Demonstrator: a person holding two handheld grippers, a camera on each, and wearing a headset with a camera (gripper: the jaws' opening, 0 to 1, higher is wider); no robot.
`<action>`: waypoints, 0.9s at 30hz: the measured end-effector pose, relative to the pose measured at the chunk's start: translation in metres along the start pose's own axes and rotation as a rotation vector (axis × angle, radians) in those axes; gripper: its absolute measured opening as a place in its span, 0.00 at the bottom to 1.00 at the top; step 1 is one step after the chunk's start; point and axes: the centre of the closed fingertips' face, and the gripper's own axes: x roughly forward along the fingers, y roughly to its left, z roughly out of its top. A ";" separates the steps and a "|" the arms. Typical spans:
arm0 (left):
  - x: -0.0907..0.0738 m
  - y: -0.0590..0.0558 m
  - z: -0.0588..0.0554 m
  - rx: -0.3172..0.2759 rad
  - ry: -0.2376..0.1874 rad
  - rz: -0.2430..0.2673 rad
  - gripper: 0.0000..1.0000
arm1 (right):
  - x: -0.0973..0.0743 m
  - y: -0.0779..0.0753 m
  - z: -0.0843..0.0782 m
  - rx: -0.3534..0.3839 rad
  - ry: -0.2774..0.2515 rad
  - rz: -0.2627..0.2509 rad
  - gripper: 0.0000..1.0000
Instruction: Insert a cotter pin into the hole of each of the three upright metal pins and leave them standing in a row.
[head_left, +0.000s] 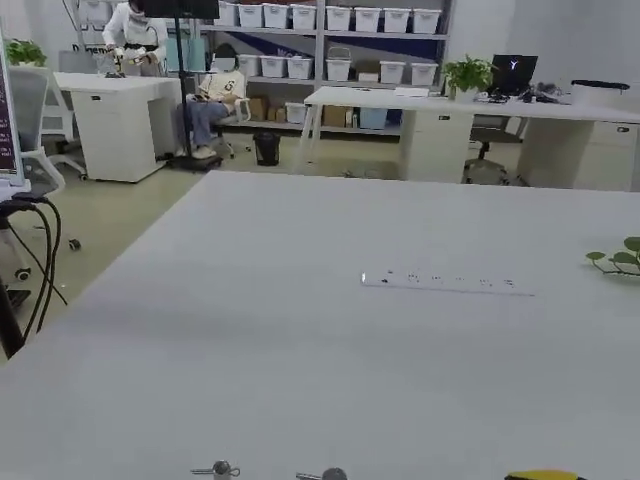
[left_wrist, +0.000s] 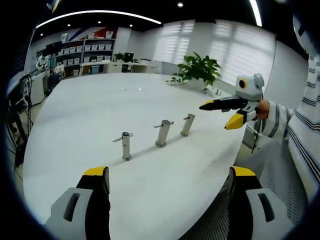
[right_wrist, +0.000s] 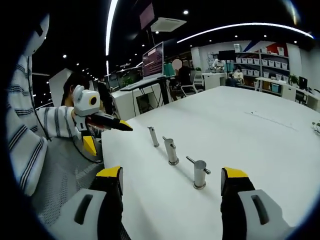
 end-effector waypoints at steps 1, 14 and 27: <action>-0.001 0.000 0.001 0.001 -0.003 0.000 0.99 | -0.001 0.003 0.000 0.025 -0.007 0.007 0.82; -0.007 -0.011 -0.008 -0.042 0.029 -0.006 0.99 | -0.006 0.018 -0.017 0.122 0.051 -0.023 0.92; -0.004 -0.019 -0.004 -0.044 0.031 -0.023 0.99 | -0.017 0.012 -0.031 0.126 0.094 -0.105 0.93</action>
